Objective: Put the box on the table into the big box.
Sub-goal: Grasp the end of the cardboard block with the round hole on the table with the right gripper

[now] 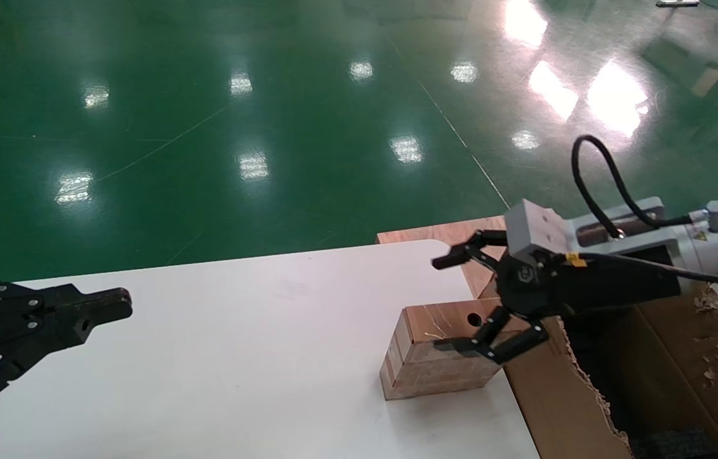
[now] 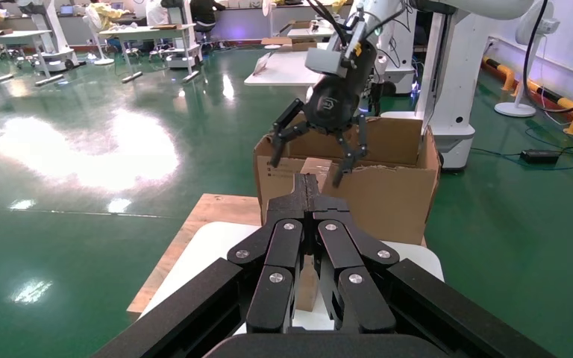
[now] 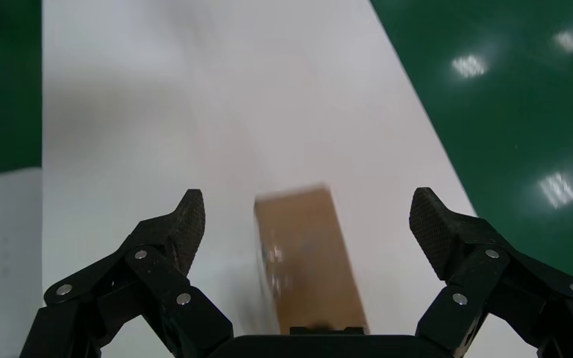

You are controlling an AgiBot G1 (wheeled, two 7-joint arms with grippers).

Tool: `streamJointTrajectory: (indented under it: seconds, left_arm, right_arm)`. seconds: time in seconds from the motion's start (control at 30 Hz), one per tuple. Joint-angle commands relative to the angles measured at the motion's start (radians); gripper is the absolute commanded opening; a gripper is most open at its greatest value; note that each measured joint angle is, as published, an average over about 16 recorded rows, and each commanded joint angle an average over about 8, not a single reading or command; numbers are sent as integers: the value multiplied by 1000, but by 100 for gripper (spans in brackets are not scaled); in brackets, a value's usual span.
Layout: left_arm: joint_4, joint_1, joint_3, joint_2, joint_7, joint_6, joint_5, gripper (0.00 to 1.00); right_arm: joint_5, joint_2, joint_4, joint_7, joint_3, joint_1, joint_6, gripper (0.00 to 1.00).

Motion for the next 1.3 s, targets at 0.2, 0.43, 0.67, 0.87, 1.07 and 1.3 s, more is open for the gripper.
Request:
streamJointTrajectory:
  seconds: [0.2, 0.43, 0.67, 0.87, 1.07, 1.3]
  left_arm:
    - [0, 0, 0, 0, 0, 0, 0, 0]
    - [0, 0, 0, 0, 0, 0, 0, 0]
    - [0, 0, 0, 0, 0, 0, 0, 0]
    - [0, 0, 0, 0, 0, 0, 0, 0]
    - [0, 0, 0, 0, 0, 0, 0, 0]
    - [0, 0, 1, 0, 0, 0, 0, 0]
  right_arm:
    - [-18, 20, -40, -49, -58, 24, -6, 100]
    - [-24, 12, -94, -103, -122, 59, -7, 100]
    - [-24, -9, -183, -162, -176, 101, -6, 100]
    - [-14, -37, -251, -200, -225, 131, -10, 100]
    - [14, -47, -283, -217, -284, 142, -12, 100]
    - [38, -48, -307, -230, -346, 159, -9, 100]
